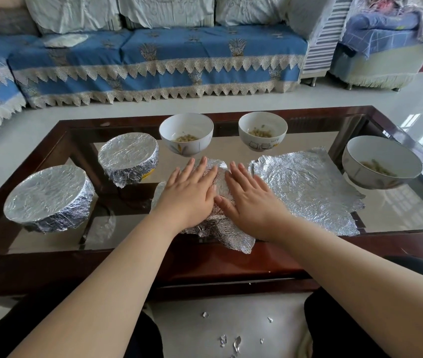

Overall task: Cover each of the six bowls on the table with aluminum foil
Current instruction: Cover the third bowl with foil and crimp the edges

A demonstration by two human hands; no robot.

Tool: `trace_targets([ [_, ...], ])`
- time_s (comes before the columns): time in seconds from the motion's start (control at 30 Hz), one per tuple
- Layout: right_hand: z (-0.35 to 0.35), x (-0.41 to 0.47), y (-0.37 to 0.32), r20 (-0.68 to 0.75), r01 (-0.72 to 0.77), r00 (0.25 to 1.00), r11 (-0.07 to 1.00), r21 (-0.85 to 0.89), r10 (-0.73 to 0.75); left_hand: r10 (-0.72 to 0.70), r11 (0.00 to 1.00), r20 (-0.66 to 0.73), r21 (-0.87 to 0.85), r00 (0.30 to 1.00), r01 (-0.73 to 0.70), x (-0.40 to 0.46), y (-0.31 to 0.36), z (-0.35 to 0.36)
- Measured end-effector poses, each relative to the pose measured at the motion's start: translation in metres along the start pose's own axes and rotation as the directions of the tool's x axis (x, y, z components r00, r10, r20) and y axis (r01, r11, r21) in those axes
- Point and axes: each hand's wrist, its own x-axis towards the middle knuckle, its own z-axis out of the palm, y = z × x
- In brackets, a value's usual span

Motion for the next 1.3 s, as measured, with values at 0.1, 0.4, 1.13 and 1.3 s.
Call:
trace_targets([
  [0.1, 0.001, 0.000, -0.002, -0.019, 0.015, 1.000, 0.998, -0.061, -0.016, 0.010, 1.000, -0.043, -0.025, 0.999, -0.012, -0.001, 0.000, 0.001],
  [0.4, 0.000, 0.014, 0.013, 0.153, -0.434, 0.804, 0.391, 0.812, 0.574, 0.021, 0.995, -0.113, -0.096, 0.993, -0.032, -0.008, 0.000, 0.001],
  [1.13, 0.003, -0.005, 0.002, 0.132, -0.229, 0.867, 0.147, 0.962, 0.481, 0.057, 0.997, 0.036, -0.049, 0.998, -0.055, -0.008, 0.009, -0.004],
  [1.3, 0.000, -0.003, 0.004, 0.148, -0.284, 0.874, 0.240, 0.928, 0.463, 0.045, 0.999, 0.082, 0.000, 0.996, -0.045, -0.008, 0.009, -0.002],
])
